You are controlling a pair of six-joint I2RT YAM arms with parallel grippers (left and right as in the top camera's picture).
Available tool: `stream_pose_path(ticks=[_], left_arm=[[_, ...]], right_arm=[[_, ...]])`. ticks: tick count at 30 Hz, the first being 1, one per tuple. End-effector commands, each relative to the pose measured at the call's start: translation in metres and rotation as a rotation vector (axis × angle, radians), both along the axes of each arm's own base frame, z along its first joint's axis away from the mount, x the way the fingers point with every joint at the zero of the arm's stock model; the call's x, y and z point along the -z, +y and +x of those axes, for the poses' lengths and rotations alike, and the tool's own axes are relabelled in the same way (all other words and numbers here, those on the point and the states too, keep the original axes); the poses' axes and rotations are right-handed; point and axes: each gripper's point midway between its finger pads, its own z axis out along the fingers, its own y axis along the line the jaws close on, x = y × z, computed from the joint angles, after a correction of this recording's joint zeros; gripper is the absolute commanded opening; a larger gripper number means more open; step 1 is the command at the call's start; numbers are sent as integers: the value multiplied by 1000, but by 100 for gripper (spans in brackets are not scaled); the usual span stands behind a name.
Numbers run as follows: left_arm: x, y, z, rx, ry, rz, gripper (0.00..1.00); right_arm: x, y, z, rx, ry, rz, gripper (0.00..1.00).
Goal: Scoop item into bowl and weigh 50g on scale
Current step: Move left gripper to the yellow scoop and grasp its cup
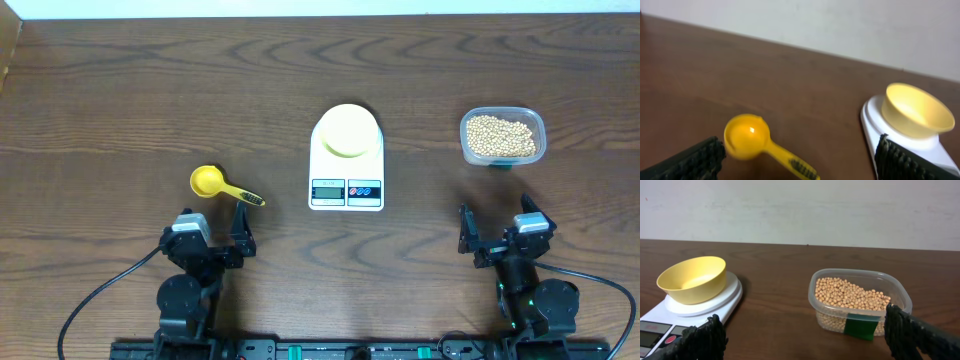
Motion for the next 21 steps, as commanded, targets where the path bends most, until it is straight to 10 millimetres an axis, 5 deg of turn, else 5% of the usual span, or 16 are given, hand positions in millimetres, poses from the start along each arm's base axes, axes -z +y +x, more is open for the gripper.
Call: stream_pose_path(ticks=[1, 21], left_arm=[[3, -2, -5, 13, 39, 3, 98], [-27, -1, -10, 4, 138, -24, 98]], right_arm=[[1, -2, 0, 9, -2, -12, 99], [1, -2, 0, 9, -2, -12, 99]])
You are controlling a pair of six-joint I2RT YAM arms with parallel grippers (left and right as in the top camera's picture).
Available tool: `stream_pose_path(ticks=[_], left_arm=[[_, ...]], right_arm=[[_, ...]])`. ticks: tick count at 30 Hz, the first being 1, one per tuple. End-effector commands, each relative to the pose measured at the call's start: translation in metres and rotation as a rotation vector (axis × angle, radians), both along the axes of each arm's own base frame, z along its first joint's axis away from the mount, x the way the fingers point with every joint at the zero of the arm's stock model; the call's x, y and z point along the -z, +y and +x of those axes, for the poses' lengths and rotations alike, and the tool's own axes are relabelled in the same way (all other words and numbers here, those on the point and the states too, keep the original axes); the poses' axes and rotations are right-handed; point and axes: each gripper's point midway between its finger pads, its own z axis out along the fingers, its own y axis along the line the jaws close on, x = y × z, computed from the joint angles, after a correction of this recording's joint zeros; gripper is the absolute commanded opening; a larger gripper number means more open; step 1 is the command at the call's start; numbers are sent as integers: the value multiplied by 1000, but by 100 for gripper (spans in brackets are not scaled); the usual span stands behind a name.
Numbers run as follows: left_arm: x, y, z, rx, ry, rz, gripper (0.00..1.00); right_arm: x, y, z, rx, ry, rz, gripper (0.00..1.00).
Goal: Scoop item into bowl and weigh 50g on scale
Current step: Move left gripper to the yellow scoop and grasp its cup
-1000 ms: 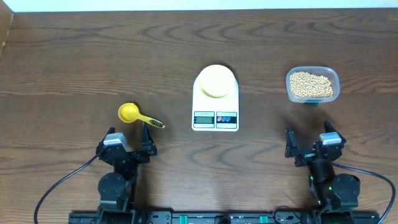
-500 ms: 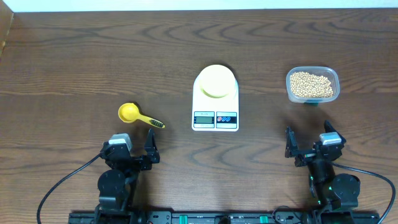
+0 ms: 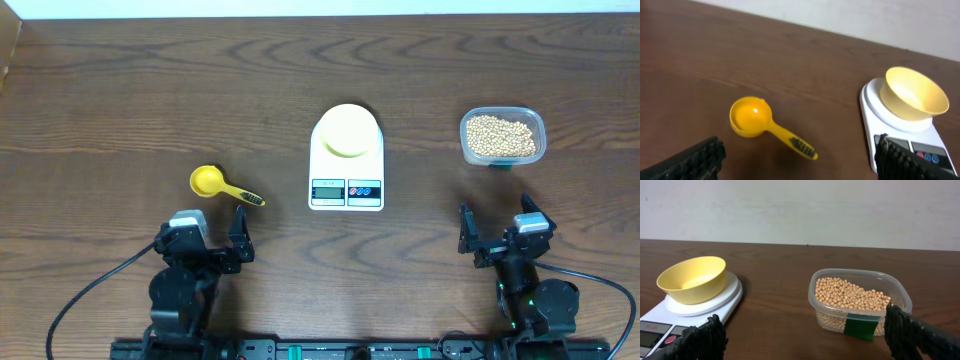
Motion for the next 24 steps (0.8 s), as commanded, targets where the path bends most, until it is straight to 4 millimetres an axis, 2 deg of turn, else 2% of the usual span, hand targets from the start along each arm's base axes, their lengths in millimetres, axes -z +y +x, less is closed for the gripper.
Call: stream_pose_path(ticks=[1, 15, 21, 24], left_arm=[[-16, 0, -1, -6, 36, -19, 98], [-47, -1, 23, -40, 163, -73, 98], [-63, 18, 27, -169, 224, -68, 98], [-78, 20, 28, -181, 268, -54, 98]], right_arm=[[1, -2, 0, 9, -1, -12, 99], [1, -2, 0, 9, -1, -12, 99], [1, -2, 0, 9, -1, -12, 99], [1, -2, 0, 9, -1, -12, 99]])
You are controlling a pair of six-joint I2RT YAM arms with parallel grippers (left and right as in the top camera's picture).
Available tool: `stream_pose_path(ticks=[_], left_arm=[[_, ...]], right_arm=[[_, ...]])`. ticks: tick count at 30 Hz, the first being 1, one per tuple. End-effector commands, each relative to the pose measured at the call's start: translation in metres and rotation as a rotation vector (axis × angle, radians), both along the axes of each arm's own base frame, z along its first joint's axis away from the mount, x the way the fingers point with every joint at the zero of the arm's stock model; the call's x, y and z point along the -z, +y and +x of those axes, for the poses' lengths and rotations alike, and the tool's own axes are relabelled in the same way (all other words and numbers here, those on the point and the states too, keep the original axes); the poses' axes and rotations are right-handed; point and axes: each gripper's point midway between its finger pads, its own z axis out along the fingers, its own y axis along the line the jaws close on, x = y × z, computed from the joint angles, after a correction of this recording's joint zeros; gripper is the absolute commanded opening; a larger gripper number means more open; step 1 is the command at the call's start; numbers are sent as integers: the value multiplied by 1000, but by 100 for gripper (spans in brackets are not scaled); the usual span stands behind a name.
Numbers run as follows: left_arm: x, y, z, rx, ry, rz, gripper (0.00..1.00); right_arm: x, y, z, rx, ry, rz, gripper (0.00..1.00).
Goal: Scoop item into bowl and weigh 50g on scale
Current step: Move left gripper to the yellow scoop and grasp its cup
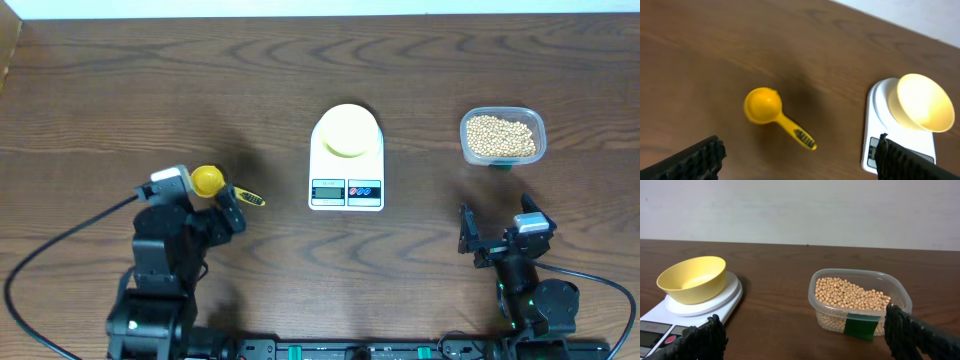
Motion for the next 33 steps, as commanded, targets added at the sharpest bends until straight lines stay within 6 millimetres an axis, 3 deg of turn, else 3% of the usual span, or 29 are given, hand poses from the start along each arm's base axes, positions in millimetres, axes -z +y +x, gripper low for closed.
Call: stream_pose_path(ticks=[1, 7, 12, 17, 21, 25, 29, 33], left_arm=[[-32, 10, 6, -62, -9, 12, 98], [-64, -4, 7, 3, 9, -33, 98], [-60, -15, 4, 52, 35, -78, 98], [-54, -42, -4, 178, 80, -173, 98], [-55, -44, -3, 185, 76, -178, 98], [-48, -27, 0, 93, 99, -130, 99], [-28, 7, -2, -182, 177, -135, 91], [-8, 27, -3, -363, 249, -133, 91]], right_arm=[[1, -2, 0, 9, -2, -12, 99], [1, -2, 0, 9, -2, -12, 99], [1, -2, 0, 9, -2, -12, 99], [1, -2, 0, 9, -2, -12, 99], [1, -2, 0, 9, -2, -12, 99], [1, -2, 0, 9, -2, -12, 99], [1, -2, 0, 9, -2, -12, 99], [1, -2, 0, 9, -2, -12, 99]])
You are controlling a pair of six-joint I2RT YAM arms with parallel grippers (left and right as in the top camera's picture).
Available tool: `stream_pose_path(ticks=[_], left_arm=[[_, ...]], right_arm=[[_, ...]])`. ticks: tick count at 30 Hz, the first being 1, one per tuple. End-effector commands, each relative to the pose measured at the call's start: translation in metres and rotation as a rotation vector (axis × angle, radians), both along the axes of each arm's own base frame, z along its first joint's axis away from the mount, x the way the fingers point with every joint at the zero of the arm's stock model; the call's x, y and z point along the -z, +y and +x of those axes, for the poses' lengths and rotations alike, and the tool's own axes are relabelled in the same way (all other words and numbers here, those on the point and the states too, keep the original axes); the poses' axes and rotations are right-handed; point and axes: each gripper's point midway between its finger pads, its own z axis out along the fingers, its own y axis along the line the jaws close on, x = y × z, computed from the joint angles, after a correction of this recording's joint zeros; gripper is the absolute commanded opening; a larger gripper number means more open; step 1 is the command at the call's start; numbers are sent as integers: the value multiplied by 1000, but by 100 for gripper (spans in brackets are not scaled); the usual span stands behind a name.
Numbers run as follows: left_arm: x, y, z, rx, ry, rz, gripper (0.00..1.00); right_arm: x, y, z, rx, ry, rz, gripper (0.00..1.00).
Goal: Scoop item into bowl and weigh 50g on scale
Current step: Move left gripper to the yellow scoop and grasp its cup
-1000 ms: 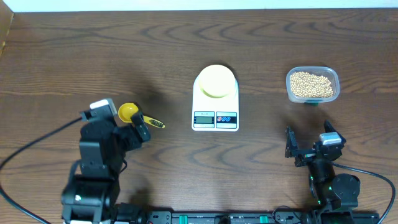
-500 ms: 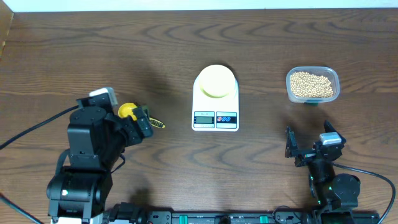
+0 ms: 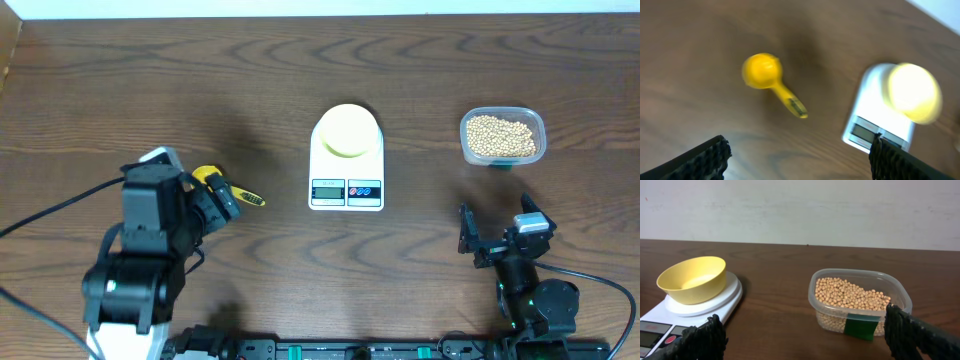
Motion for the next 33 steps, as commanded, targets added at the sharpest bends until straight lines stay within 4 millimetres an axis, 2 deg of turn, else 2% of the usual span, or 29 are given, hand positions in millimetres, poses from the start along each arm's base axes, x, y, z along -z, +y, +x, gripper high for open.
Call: stream_pose_path(ticks=[1, 4, 7, 12, 17, 23, 31, 33], left_arm=[[10, 28, 5, -232, 43, 30, 91], [30, 28, 12, -254, 125, 33, 89], [47, 35, 17, -327, 187, 53, 84], [67, 51, 20, -457, 252, 77, 84], [84, 66, 19, -515, 322, 86, 84], [96, 82, 16, -574, 373, 85, 84], [103, 78, 18, -563, 395, 55, 84], [104, 77, 20, -561, 394, 51, 81]], right_arm=[[1, -2, 0, 9, -2, -12, 99], [1, -2, 0, 9, -2, -12, 99], [1, -2, 0, 9, -2, -12, 99], [1, -2, 0, 9, -2, -12, 99], [1, -2, 0, 9, -2, -12, 99], [1, -2, 0, 9, -2, -12, 99], [1, -2, 0, 9, -2, -12, 99], [1, -2, 0, 9, -2, -12, 99]])
